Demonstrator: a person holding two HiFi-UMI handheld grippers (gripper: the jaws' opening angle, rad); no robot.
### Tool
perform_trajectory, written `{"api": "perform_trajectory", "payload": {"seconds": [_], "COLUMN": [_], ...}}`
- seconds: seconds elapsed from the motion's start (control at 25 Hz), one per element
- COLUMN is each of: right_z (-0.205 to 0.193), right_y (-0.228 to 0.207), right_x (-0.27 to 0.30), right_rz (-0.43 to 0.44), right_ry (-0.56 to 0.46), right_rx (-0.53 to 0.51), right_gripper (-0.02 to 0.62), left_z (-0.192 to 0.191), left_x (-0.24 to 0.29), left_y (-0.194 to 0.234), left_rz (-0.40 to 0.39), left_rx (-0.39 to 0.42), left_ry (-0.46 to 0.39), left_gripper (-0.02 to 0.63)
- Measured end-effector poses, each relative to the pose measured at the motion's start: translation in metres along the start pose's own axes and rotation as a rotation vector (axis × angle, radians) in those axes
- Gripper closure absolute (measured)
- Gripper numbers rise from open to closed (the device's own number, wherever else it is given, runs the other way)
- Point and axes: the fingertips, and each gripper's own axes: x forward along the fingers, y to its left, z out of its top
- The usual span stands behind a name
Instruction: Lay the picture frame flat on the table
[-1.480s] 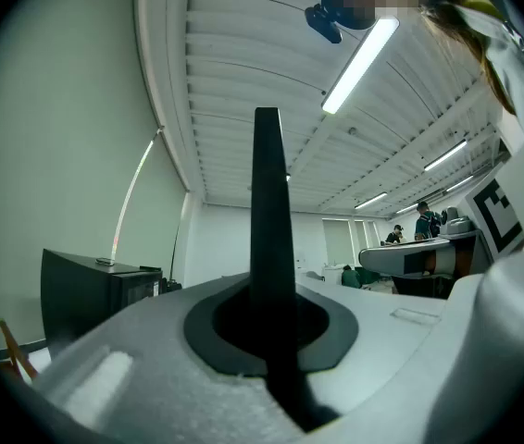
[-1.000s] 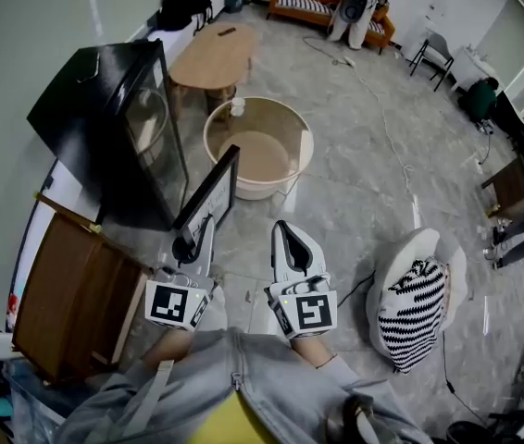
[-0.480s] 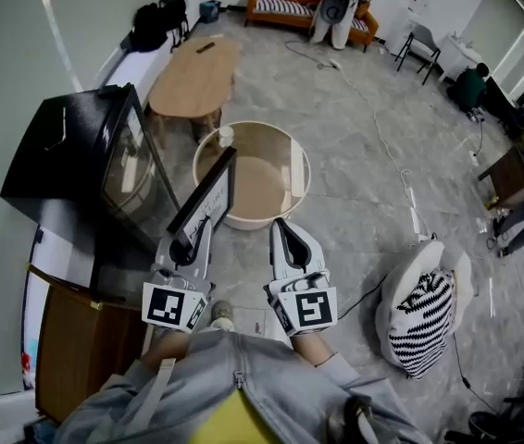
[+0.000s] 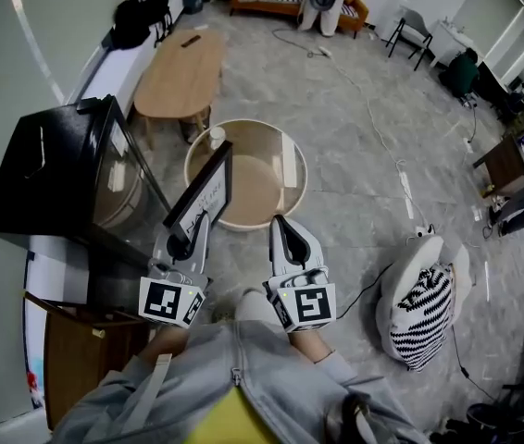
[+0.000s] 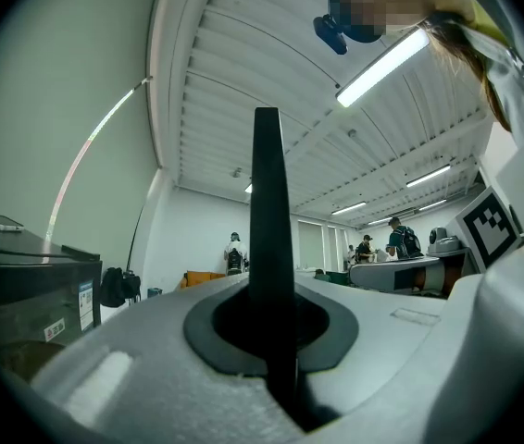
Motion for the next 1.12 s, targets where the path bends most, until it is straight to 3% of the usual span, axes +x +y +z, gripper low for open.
{"api": "perform_trajectory", "payload": {"seconds": [0.32, 0.68, 0.88, 1.12], "right_z": [-0.013, -0.028, -0.03, -0.048], "right_y": [-0.031, -0.072, -0.104, -0.139], "right_x": [0.054, 0.158, 0.218, 0.286], "right_rz": [0.001, 0.106, 0.224, 0.379], "right_ry": [0.026, 0.0, 0.009, 0.066], "right_rx": [0.01, 0.022, 0.002, 0.022], "right_gripper": [0.595, 0.595, 0.589, 0.492], "left_z": [-0.017, -0.042, -0.05, -0.059], "left_x": [0.045, 0.133, 0.197, 0.267], "left_y": [0.028, 0.066, 0.08, 0.097], "left_rz": [0.01, -0.016, -0.036, -0.112], "left_rx": [-0.023, -0.048, -0.076, -0.103], "left_ry": [0.008, 0.009, 0.012, 0.002], "left_gripper": [0.6, 0.6, 0.6, 0.6]}}
